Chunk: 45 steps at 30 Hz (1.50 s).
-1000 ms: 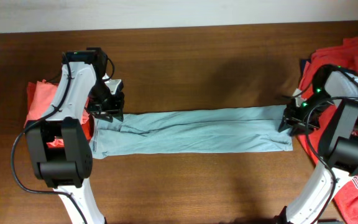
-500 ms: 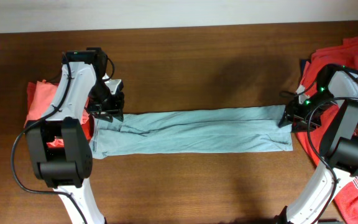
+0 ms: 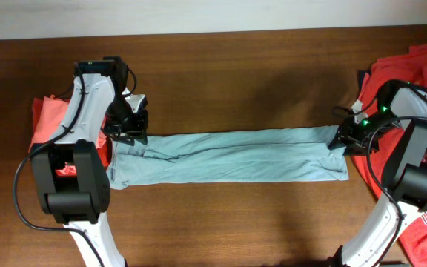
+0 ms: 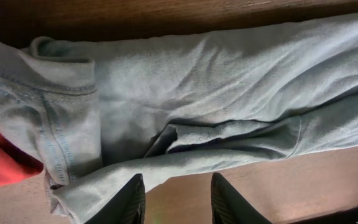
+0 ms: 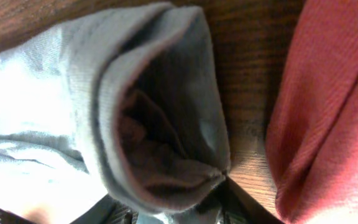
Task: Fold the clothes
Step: 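Grasp the right end of the folded strip with the right gripper, then fold the right end leftward toward the left gripper with the right gripper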
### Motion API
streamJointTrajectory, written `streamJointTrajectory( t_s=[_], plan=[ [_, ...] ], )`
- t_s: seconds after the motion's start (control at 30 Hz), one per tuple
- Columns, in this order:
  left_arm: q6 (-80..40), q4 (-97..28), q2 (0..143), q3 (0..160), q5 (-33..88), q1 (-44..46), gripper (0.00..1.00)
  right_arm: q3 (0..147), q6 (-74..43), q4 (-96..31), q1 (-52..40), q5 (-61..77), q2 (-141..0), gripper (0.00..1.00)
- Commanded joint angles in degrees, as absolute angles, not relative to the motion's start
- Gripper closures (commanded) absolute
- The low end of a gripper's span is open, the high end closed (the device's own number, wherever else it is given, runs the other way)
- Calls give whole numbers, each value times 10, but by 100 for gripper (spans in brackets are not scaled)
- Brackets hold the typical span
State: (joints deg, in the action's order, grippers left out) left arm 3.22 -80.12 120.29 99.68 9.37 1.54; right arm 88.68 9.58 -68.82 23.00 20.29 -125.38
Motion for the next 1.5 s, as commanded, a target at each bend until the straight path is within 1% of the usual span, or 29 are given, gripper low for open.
streamJointTrajectory(
  t_s=[0.0,0.07,0.1,0.13,0.27,0.33,0.47,0.63,0.77,0.87,0.97,1.17,1.3,1.47],
  plan=[
    [26,-804,1184,994,92,17,65,857,103,-675,229,206,-1271,75],
    [26,-804,1184,994,92,17,65,858,100,-674,229,206,-1271,89],
    [26,-804,1184,994,92,17,65,858,101,-675,229,206,-1271,94],
    [26,-804,1184,994,92,17,65,860,101,-678,229,206,-1270,96],
    [26,-807,1184,994,92,17,65,893,100,-705,237,205,-1262,96],
    [26,-809,1184,994,92,17,65,919,80,-712,246,203,-1248,96],
    [26,-813,1184,994,92,17,65,989,66,-738,267,199,-1198,96],
    [26,-812,1184,995,92,17,65,1020,66,-778,245,162,-1156,96],
    [26,-812,1184,994,92,17,65,1020,66,-812,189,151,-1144,96],
    [26,-812,1184,994,92,17,65,1020,45,-822,126,143,-1145,96],
    [26,-813,1184,994,92,17,65,1020,-6,-814,28,143,-1145,96],
    [26,-814,1184,994,92,17,65,1018,-80,-772,-115,91,-1150,96],
    [26,-814,1184,994,92,17,65,1018,-101,-746,-176,79,-1166,96],
    [26,-814,1184,994,92,17,65,1018,-106,-721,-222,79,-1191,95]
  ],
)
